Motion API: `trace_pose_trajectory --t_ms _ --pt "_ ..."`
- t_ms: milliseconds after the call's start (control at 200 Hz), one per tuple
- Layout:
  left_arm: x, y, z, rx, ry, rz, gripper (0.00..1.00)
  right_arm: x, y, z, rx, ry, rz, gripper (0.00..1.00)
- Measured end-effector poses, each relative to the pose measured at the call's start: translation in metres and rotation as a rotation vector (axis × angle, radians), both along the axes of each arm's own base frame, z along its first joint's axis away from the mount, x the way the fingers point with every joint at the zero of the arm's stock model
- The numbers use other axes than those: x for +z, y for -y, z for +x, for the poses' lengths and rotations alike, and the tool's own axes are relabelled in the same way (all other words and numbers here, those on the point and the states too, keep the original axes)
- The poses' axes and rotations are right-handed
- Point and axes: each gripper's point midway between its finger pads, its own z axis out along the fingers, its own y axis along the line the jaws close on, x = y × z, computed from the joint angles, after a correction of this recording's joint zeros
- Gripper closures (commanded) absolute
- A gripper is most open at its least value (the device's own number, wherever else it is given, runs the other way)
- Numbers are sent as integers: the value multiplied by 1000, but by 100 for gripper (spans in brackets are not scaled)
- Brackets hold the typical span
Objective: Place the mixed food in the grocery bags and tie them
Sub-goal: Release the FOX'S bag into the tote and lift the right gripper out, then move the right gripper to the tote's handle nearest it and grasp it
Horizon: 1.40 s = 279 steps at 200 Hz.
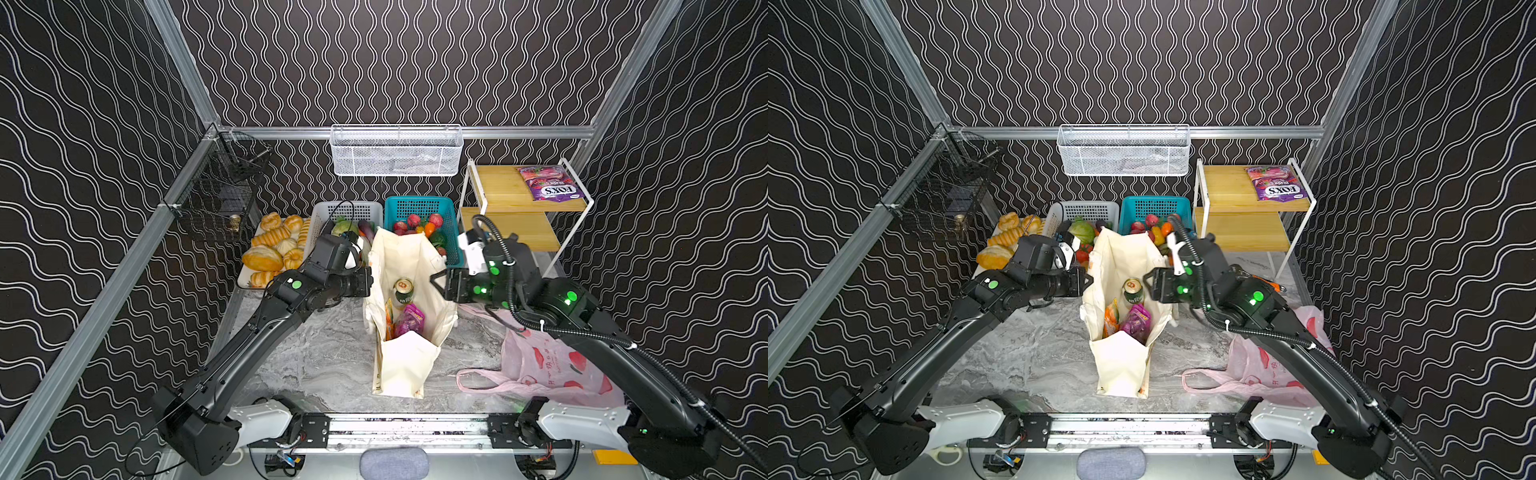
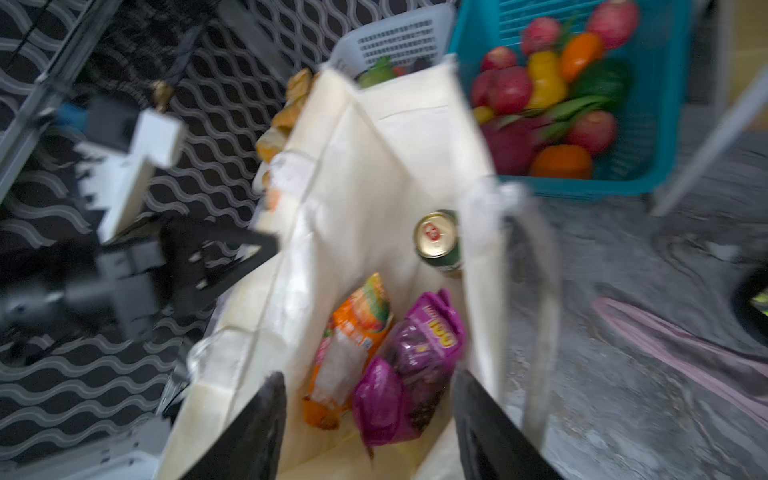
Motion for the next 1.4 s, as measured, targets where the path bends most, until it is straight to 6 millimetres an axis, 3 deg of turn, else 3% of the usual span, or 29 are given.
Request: trace_pose_trajectory --t_ms 90,200,330,435,591,711,771,866,916,1081,1221,1331,1396 --pt "0 0 0 -1 0 -1 100 -26 22 11 -75 -79 14 32" --pt "1 0 0 -1 1 -2 100 -50 13 10 -34 -177 36 39" --pt "1 1 0 1 0 -4 100 -64 -9 13 42 -259 59 81" --pt "4 -1 -1 4 8 -7 100 -58 -20 13 88 -247 59 100" --pt "21 -16 -11 52 73 -29 100 -45 -26 11 157 -191 50 100" --pt "22 -22 -12 78 83 -26 100 -41 -29 11 193 -174 41 95" --pt "20 -22 -9 84 75 -15 100 -42 -30 10 204 -178 42 83" --pt "15 -20 -6 88 62 -8 100 -42 -32 10 215 -178 50 79" --pt "14 -19 -5 84 59 -11 97 -41 -33 10 216 -172 52 67" --pt "14 -16 -3 80 57 -16 92 -27 -26 8 192 -130 63 51" --pt "17 -15 -2 79 64 -22 85 -9 -14 7 147 -56 75 49" --pt "19 -15 -2 77 71 -23 72 -7 -5 9 103 -33 69 48" --pt "19 -16 -2 79 73 -23 70 -6 1 10 74 -18 70 47"
